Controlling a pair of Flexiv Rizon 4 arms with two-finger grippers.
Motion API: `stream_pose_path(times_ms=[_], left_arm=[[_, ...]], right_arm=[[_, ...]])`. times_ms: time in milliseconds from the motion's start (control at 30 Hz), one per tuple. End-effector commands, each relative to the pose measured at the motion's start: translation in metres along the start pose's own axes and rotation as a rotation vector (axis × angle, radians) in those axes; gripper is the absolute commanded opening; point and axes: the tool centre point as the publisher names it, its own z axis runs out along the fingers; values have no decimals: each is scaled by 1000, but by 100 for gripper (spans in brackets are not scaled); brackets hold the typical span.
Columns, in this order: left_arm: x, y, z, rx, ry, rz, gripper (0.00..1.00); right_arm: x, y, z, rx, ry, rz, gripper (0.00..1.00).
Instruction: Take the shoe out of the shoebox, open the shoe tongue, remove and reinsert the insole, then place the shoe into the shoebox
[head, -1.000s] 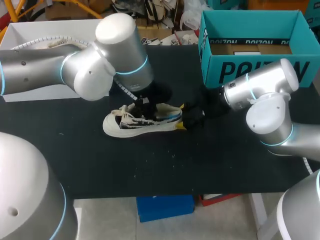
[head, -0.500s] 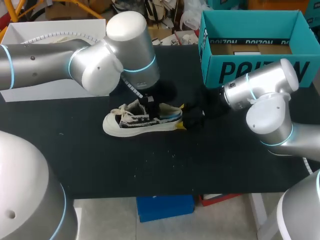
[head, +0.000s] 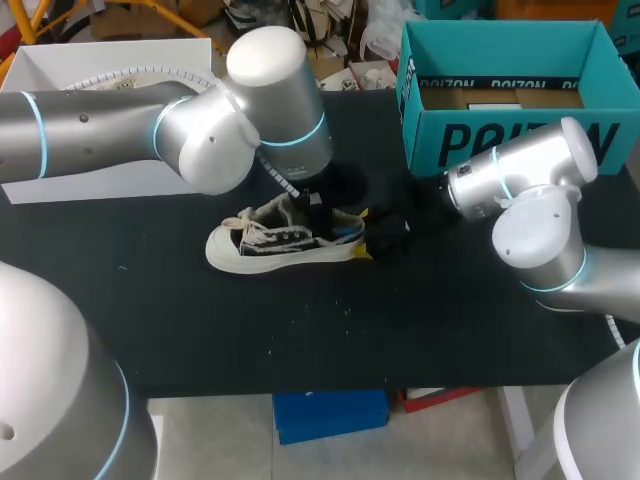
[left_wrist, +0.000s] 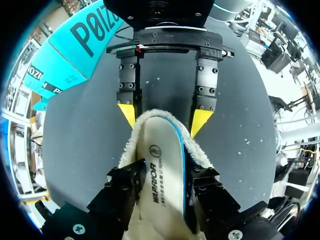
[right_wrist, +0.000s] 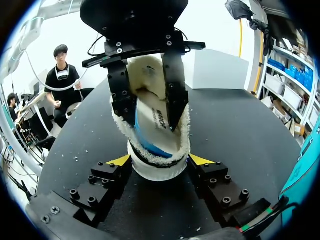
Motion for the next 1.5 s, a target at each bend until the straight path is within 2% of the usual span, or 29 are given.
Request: stream_pose_path(times_ms=[33, 133, 167, 233, 467, 867, 1167, 1500], left_arm=[[1, -6, 7, 6, -22, -3, 35], [1, -8, 4, 7, -40, -5, 26], [1, -8, 3, 6, -45, -5, 20], [2, -8, 1, 2, -50, -5, 0], [7, -2, -12, 3, -66, -9, 0], [21, -5, -63, 126, -116, -6, 0], [32, -25, -107, 215, -173, 31, 0], [45, -56, -160, 346, -235, 80, 0]], right_arm=[[0, 2, 0, 2, 0, 2, 0], [0, 2, 0, 2, 0, 2, 0], [0, 2, 0, 2, 0, 2, 0], [0, 2, 0, 2, 0, 2, 0], [0, 2, 0, 2, 0, 2, 0], [0, 2, 0, 2, 0, 2, 0], [0, 2, 0, 2, 0, 2, 0], [0, 2, 0, 2, 0, 2, 0]])
